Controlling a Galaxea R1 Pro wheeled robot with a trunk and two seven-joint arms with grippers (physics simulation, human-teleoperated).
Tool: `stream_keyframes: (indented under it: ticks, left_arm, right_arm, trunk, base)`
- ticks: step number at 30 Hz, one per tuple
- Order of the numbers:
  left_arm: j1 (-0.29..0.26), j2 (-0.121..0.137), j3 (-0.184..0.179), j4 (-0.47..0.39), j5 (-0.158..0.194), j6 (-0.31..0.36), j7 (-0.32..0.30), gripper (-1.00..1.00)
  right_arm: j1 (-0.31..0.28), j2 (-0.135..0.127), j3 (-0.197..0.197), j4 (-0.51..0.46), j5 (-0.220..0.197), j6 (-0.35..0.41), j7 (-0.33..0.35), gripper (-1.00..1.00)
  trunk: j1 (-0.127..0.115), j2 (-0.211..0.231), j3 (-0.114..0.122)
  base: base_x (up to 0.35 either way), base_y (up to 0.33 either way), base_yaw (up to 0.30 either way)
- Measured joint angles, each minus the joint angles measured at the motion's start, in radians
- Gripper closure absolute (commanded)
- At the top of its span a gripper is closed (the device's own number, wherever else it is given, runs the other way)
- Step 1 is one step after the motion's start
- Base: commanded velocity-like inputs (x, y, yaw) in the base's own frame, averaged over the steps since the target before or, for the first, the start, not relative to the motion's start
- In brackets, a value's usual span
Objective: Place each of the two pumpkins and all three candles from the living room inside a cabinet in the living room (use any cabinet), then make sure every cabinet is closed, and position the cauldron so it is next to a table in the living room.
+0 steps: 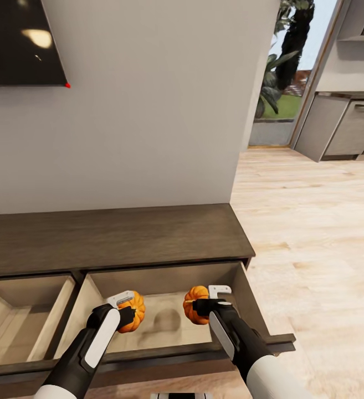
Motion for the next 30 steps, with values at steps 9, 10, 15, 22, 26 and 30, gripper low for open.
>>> stream_keyframes:
  ticks: [9,10,15,22,26,30]
  left_arm:
    - [0.0,0.0,0.001,-0.004,0.0,0.001,0.0,1.0]
    - [0.0,0.0,0.001,-0.004,-0.001,0.001,0.0,1.0]
    - [0.0,0.0,0.002,-0.003,-0.001,0.0,0.001,1.0]
    - [0.0,-0.001,0.0,-0.002,-0.004,-0.018,0.013,1.0]
    - [0.0,-0.003,-0.001,0.0,-0.028,-0.061,0.016,1.0]
    - [0.0,-0.003,0.0,0.0,-0.045,-0.068,0.017,1.0]
  right_arm:
    - [0.0,0.0,0.001,0.001,-0.002,0.0,0.0,1.0]
    - [0.0,0.0,0.0,0.001,-0.002,0.0,0.0,1.0]
    - [0.0,0.0,0.0,0.0,-0.002,0.0,-0.001,1.0]
    - [0.0,0.0,0.001,0.001,-0.002,0.0,-0.001,1.0]
    - [0.0,0.0,0.001,0.002,-0.002,0.0,-0.002,1.0]
    - [0.0,0.0,0.001,0.002,-0.001,0.0,-0.002,1.0]
  trunk:
    - [0.001,0.0,-0.008]
    - [0.002,-0.001,-0.012]
    - [0.004,-0.002,-0.031]
    - [0.007,-0.003,-0.058]
    - [0.009,-0.004,-0.073]
    - [0.011,-0.005,-0.089]
  base:
    - [0.011,0.0,0.0]
    - [0.0,0.0,0.0]
    - [0.0,0.0,0.0]
    - [0.0,0.0,0.0]
    - [0.0,0.0,0.0]
    - [0.0,0.0,0.0]
